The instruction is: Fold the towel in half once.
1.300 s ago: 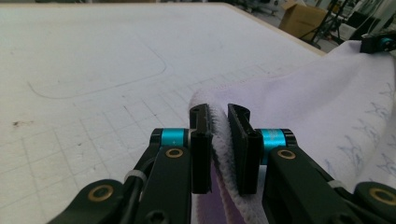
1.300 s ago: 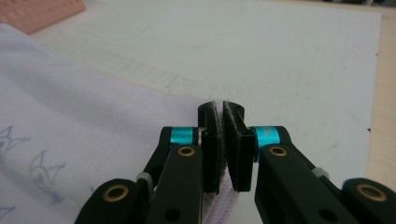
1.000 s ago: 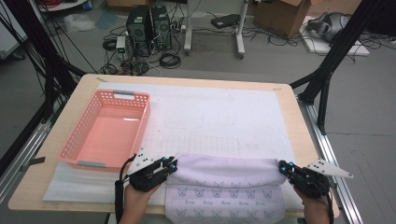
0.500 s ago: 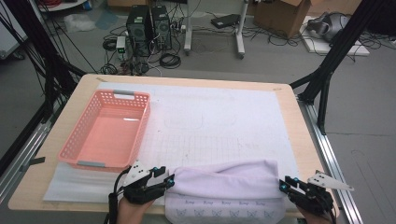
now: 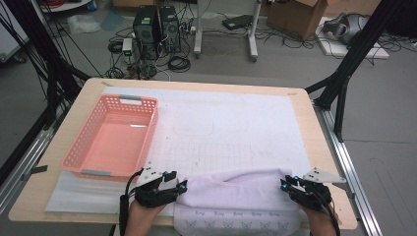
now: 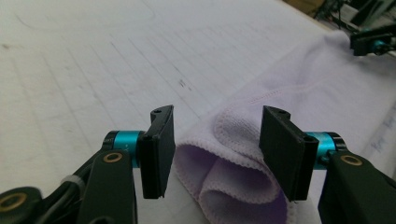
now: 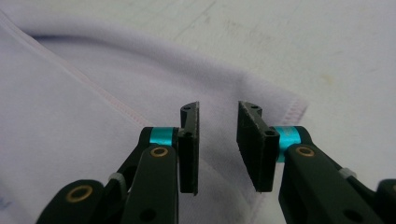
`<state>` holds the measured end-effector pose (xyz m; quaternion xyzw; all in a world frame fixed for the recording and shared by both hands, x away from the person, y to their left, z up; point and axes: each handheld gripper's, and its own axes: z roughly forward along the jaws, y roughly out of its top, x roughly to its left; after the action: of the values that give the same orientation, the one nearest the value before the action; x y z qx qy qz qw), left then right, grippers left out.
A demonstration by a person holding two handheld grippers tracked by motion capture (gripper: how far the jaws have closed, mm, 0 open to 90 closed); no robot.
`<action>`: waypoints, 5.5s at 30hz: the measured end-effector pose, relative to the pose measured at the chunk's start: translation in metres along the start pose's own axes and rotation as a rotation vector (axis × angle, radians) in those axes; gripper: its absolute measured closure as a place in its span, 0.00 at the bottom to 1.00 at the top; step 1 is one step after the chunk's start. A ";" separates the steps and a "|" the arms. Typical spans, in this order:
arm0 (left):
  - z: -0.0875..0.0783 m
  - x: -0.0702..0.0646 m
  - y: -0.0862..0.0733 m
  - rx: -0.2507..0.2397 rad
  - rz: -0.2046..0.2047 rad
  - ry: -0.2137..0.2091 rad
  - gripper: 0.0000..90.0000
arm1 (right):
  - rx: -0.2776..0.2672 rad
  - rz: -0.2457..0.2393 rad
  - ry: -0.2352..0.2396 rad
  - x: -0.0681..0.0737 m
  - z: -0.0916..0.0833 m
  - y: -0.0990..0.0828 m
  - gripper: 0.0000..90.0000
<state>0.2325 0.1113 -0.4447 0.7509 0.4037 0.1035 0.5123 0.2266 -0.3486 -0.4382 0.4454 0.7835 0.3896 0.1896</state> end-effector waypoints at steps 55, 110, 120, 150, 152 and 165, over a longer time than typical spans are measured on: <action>0.043 0.013 0.038 0.142 0.092 -0.039 0.93 | 0.033 -0.033 0.039 -0.027 0.019 0.022 0.93; 0.036 0.018 0.023 0.057 0.065 0.046 0.94 | -0.040 0.054 0.023 -0.039 -0.006 0.013 0.97; 0.017 0.000 0.022 -0.036 0.080 0.028 0.56 | -0.005 0.041 0.035 -0.017 -0.026 -0.008 0.97; -0.005 -0.021 -0.002 0.010 0.127 -0.089 0.95 | 0.000 0.015 0.075 0.008 -0.047 -0.026 0.94; -0.011 -0.025 -0.008 0.018 0.133 -0.102 0.95 | 0.008 0.006 0.082 0.014 -0.053 -0.032 0.94; -0.010 -0.004 0.007 -0.067 0.006 -0.050 0.52 | -0.108 0.025 0.008 0.015 -0.057 -0.017 0.75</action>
<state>0.2276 0.1139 -0.4334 0.7370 0.3849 0.0997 0.5466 0.1723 -0.3661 -0.4147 0.4425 0.7565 0.4355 0.2054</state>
